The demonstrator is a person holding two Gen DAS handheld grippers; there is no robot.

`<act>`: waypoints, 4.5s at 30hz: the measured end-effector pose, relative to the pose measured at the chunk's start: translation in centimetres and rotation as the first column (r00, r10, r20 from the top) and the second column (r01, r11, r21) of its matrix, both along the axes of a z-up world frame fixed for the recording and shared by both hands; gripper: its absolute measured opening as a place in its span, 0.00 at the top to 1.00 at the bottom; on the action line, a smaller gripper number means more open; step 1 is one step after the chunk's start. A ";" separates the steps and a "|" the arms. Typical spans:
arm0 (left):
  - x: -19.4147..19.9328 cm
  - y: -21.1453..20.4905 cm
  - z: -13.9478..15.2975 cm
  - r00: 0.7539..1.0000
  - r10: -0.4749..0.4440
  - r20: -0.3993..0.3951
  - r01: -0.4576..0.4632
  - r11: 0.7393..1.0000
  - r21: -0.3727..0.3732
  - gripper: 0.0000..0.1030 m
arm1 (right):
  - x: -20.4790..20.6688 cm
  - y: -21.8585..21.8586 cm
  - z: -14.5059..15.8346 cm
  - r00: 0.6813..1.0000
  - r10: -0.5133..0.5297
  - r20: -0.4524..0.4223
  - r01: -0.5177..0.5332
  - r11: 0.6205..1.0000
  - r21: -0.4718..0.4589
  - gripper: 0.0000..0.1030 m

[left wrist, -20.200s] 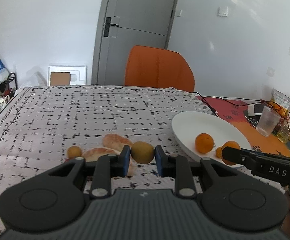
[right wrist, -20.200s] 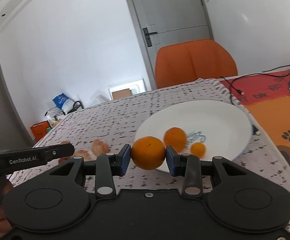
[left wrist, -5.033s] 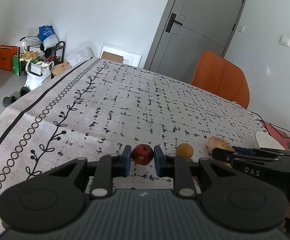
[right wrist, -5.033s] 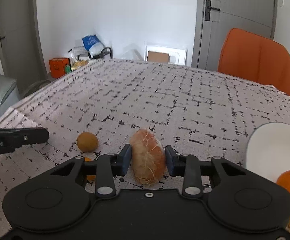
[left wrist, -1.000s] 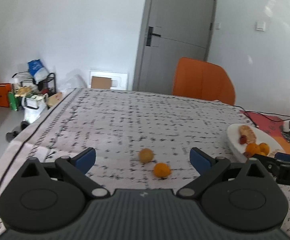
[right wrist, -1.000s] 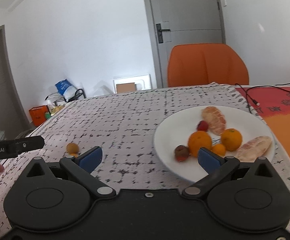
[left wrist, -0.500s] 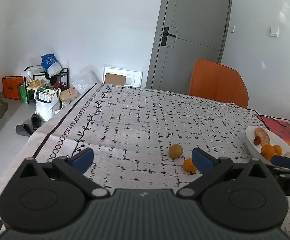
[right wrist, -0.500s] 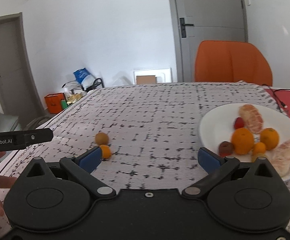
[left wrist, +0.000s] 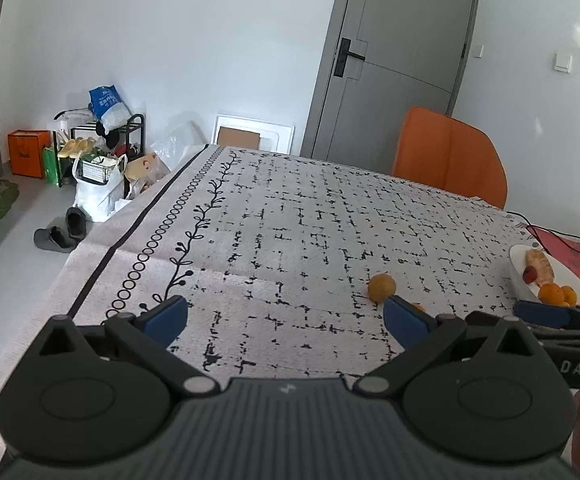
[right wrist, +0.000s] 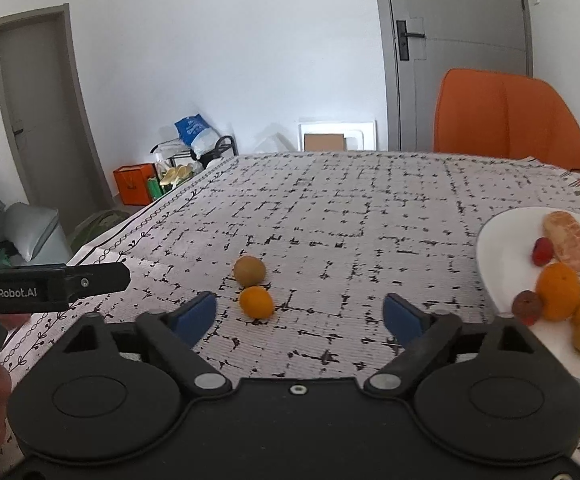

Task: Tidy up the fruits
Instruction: 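Move both tools to the last fruits and close the right tool on the small mandarin, then close the left tool on the yellow plum while the right tool holds the mandarin, then carry the plum and mandarin over the white bowl and open both tools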

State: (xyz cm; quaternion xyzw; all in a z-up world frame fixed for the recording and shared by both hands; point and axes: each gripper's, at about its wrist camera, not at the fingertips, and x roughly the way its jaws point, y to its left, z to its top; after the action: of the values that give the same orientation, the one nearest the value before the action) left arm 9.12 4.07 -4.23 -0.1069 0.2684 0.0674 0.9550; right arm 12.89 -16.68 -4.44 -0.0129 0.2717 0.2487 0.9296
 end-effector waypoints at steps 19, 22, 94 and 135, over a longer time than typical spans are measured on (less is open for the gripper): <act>1.0 2.2 -0.8 1.000 0.015 -0.013 -0.015 1.000 -0.017 0.05 | 2.6 3.4 -1.6 0.996 0.059 -0.065 -0.061 0.998 -0.021 0.40; 1.4 2.3 -1.0 1.000 0.007 -0.019 -0.008 1.000 -0.020 0.07 | 3.0 3.7 -1.9 0.995 0.063 -0.073 -0.065 0.998 -0.025 0.41; 9.3 -13.5 -0.1 0.950 -0.311 -0.023 0.311 0.950 -0.004 0.77 | 1.4 -15.1 1.1 0.962 -0.274 -0.010 0.274 0.957 0.093 0.72; 11.3 -21.8 1.6 0.898 -0.440 -0.012 0.440 0.897 0.052 0.74 | 0.5 -21.1 0.3 0.926 -0.377 -0.010 0.374 0.916 0.148 0.49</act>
State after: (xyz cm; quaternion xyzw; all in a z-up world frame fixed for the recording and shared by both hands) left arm 20.43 -17.71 -2.59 -0.0181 0.2834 -0.1428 0.9481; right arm 13.39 -37.78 -4.18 0.1058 0.2412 0.0851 0.9609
